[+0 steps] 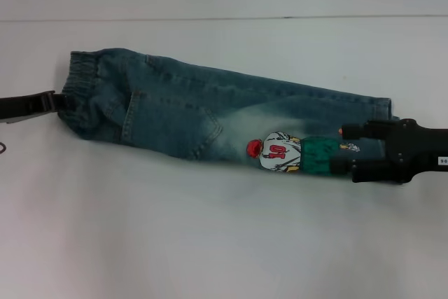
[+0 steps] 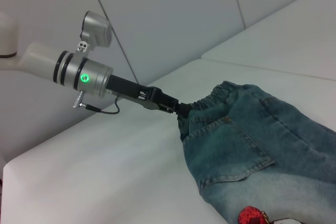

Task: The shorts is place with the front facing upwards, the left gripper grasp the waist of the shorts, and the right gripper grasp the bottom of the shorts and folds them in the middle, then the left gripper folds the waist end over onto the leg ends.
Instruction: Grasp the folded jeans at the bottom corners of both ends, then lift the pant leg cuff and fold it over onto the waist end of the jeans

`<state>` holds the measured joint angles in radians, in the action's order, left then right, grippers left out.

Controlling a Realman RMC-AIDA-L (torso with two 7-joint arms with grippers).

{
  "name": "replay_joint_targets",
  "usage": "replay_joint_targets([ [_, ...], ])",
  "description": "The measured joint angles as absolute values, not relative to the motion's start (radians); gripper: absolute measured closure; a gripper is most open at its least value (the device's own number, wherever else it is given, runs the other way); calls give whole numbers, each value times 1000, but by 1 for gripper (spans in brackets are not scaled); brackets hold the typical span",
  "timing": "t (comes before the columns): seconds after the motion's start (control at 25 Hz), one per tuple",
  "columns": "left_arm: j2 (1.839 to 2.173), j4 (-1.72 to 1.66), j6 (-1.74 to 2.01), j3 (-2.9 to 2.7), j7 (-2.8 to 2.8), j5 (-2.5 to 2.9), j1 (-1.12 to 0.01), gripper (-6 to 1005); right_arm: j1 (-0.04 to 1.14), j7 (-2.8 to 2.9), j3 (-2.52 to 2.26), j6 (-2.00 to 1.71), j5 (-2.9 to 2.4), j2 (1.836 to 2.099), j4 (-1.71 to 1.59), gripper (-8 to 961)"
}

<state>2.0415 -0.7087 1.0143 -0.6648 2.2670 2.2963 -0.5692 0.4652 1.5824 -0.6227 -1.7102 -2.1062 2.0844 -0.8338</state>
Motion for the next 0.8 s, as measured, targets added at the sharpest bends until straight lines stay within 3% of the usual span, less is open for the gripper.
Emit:
replay_joint_targets([
  [0.12, 2044, -710, 1019, -664, 2267, 2296, -569, 802, 465, 1575, -623, -1708, -2106, 2084, -833, 30],
  [0.36, 2048, -717, 1034, -660, 2262, 2286, -566, 906, 464, 1571, -623, -1696, -2106, 2085, -825, 47],
  [0.68, 2044, -820, 1191, -657, 2215, 2140, -528, 916, 482, 1562, -620, -1679, -2109, 2069, -744, 69],
  [0.8, 2047, -873, 1258, -656, 2210, 2120, -521, 917, 485, 1540, -598, -1649, -2091, 2074, -730, 77],
])
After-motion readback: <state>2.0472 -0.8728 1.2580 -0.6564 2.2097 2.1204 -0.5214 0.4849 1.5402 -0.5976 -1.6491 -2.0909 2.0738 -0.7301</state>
